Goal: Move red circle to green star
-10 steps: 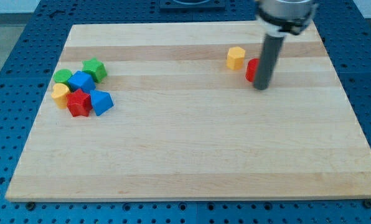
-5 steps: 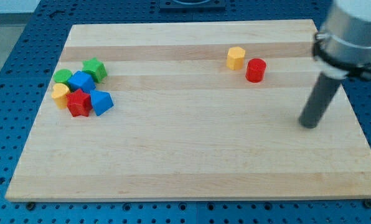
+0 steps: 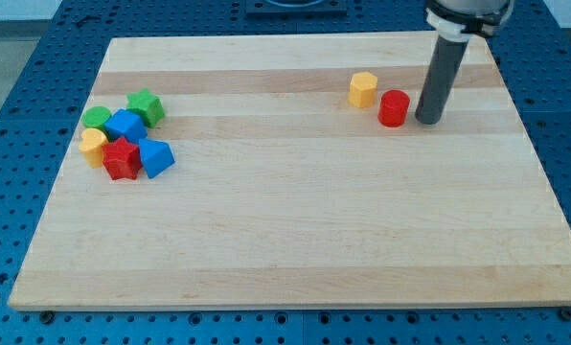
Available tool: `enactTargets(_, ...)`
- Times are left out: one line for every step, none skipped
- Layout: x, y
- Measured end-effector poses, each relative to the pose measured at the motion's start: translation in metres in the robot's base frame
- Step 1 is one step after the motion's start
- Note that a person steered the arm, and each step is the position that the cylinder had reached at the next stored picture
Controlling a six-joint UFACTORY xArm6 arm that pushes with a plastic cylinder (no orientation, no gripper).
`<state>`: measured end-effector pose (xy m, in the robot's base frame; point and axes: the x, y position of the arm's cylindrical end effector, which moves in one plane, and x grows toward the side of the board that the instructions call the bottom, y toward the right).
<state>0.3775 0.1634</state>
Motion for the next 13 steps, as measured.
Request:
enactTargets(0.000, -0.038)
enactTargets(0.000, -0.092)
enactTargets(0.000, -0.128)
enactTargets(0.005, -0.127)
enactTargets(0.025, -0.126)
enactTargets(0.031, -0.087)
enactTargets(0.005, -0.066)
enactTargets(-0.027, -0.050)
enactTargets(-0.044, -0.055)
enactTargets(-0.043, -0.089)
enactTargets(-0.031, -0.131)
enactTargets(-0.013, -0.171)
enactTargets(0.002, -0.212)
